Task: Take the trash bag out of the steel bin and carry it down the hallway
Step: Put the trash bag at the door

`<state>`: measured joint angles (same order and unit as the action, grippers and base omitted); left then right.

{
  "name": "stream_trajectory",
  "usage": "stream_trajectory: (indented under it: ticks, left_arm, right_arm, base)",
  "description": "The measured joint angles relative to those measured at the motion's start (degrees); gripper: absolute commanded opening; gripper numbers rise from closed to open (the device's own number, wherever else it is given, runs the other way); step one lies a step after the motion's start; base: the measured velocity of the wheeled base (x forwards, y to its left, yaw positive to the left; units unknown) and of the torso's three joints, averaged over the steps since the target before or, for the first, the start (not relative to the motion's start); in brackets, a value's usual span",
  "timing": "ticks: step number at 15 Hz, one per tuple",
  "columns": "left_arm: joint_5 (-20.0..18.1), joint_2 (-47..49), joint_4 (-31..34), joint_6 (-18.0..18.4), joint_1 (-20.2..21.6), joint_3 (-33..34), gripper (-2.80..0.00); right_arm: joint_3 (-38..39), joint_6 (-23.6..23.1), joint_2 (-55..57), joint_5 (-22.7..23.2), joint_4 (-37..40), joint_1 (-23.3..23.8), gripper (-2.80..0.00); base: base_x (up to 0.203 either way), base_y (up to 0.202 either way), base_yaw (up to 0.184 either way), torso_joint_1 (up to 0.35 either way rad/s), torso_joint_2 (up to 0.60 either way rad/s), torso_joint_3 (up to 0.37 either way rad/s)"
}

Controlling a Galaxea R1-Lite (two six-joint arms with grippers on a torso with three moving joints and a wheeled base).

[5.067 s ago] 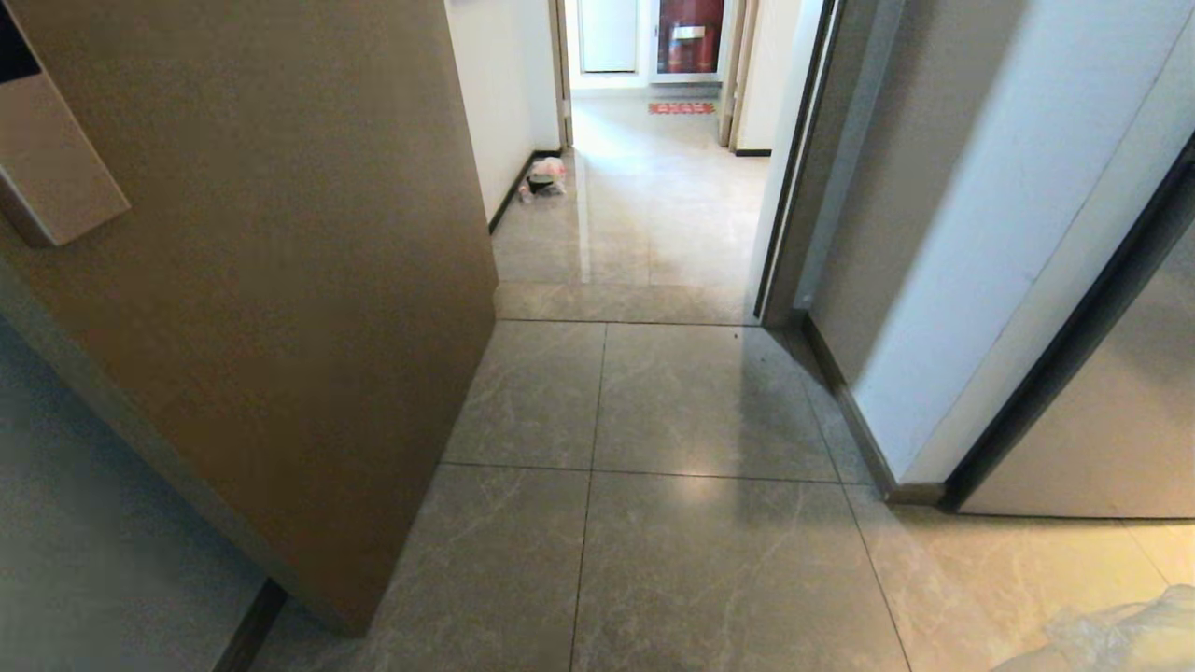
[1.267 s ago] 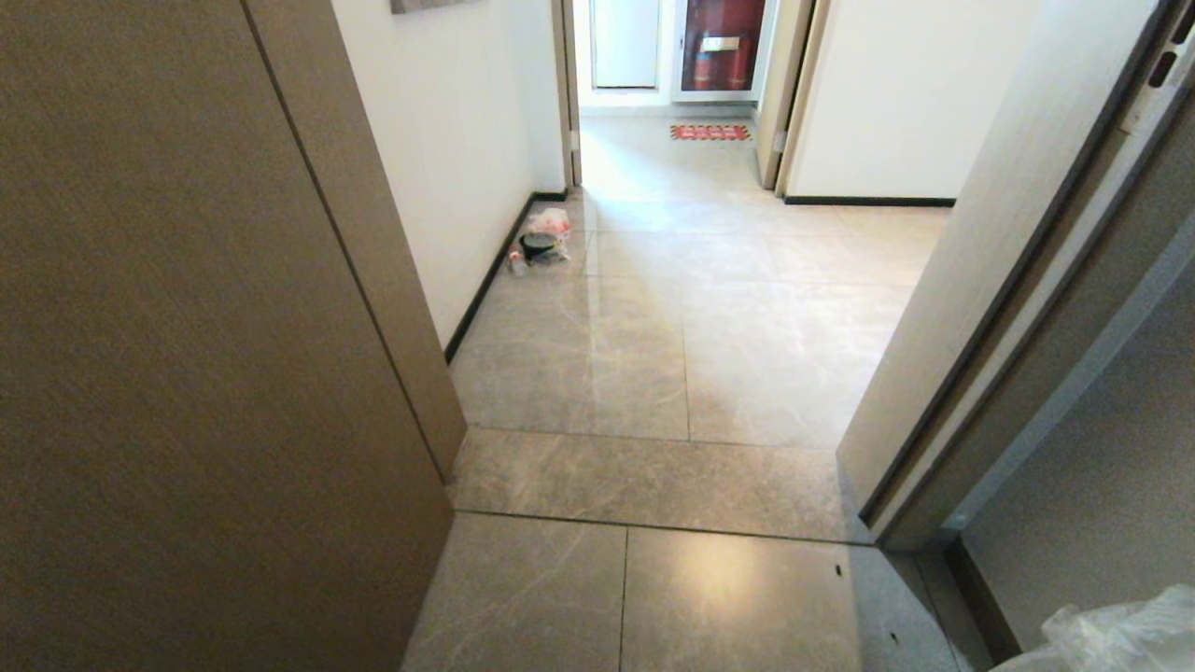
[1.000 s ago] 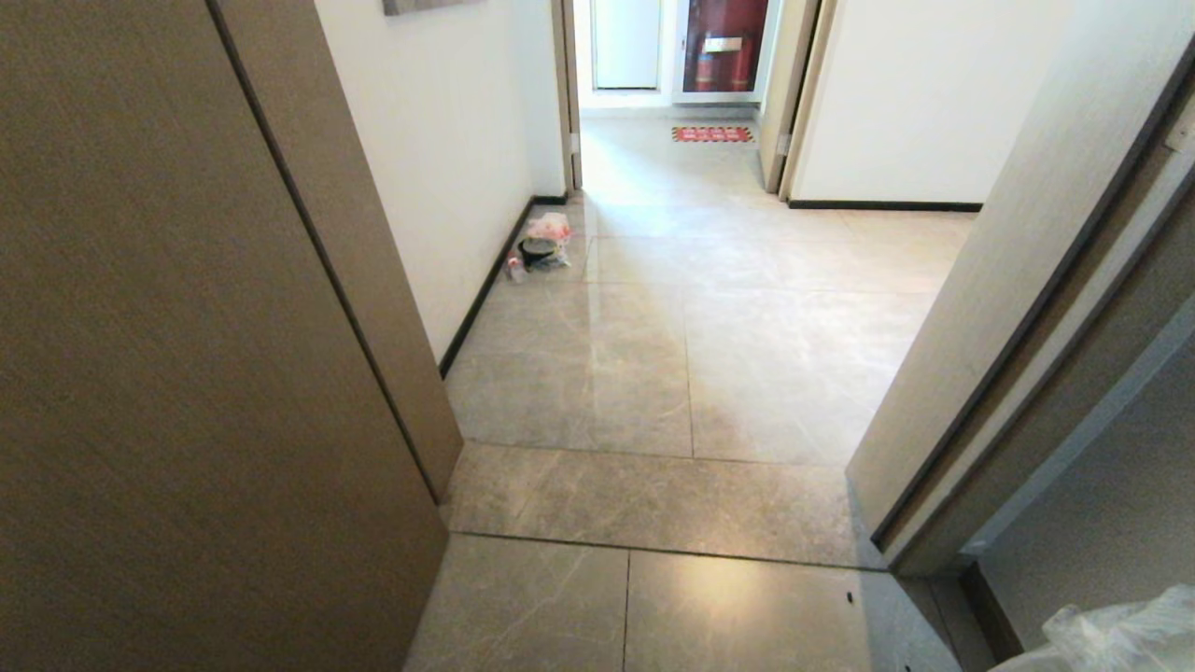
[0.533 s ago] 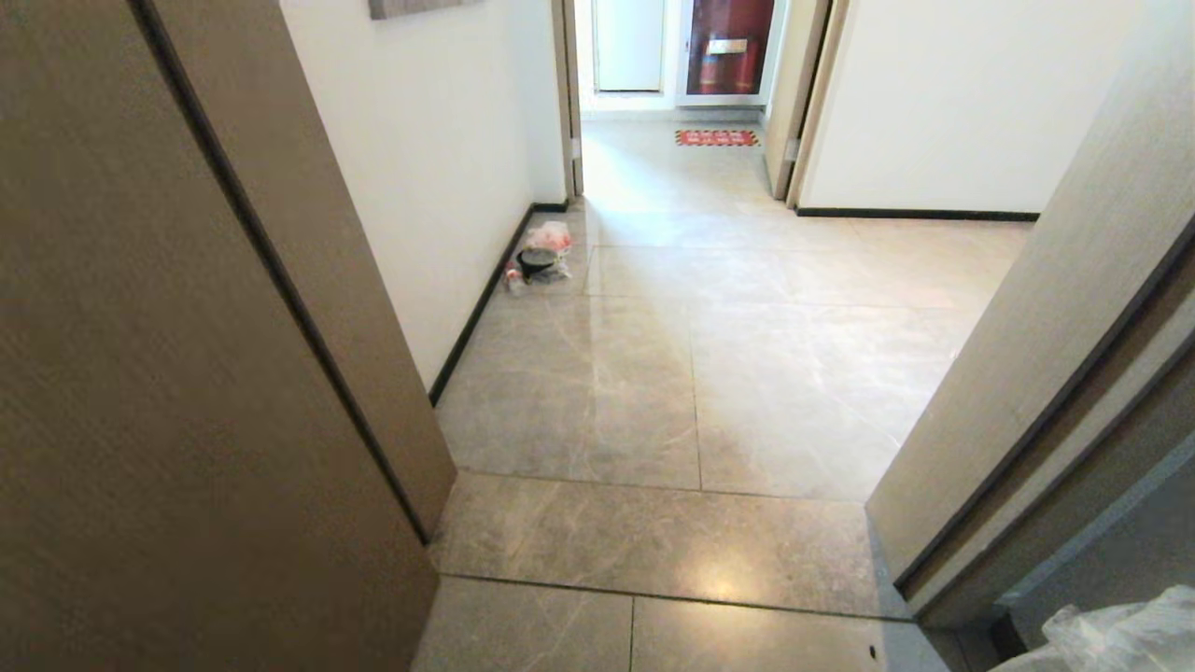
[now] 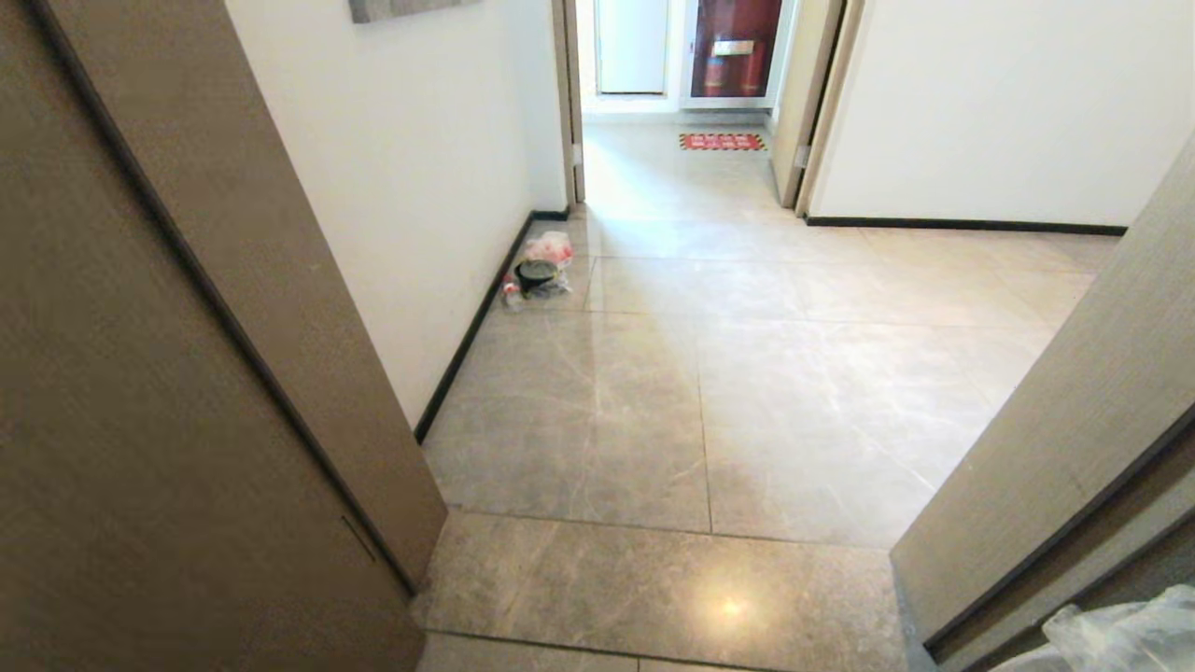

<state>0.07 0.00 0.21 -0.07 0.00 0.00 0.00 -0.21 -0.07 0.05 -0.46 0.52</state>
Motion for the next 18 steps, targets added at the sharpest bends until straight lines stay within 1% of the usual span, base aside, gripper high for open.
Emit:
stream_trajectory:
  ticks: [9,18]
  left_arm:
    - [0.00,0.00,0.01,0.00,0.00,0.00,-2.80]
    - [0.00,0.00,-0.07,0.00,0.00,0.00,-2.80]
  right_arm:
    - [0.00,0.00,0.00,0.00,0.00,0.00,-2.80]
    - [0.00,0.00,0.00,0.02,0.00,-0.01,-2.80]
  base:
    - [0.193,0.000,0.002,0.002,0.00,0.003]
    - [0.169,0.000,-0.003,0.004,0.00,0.003]
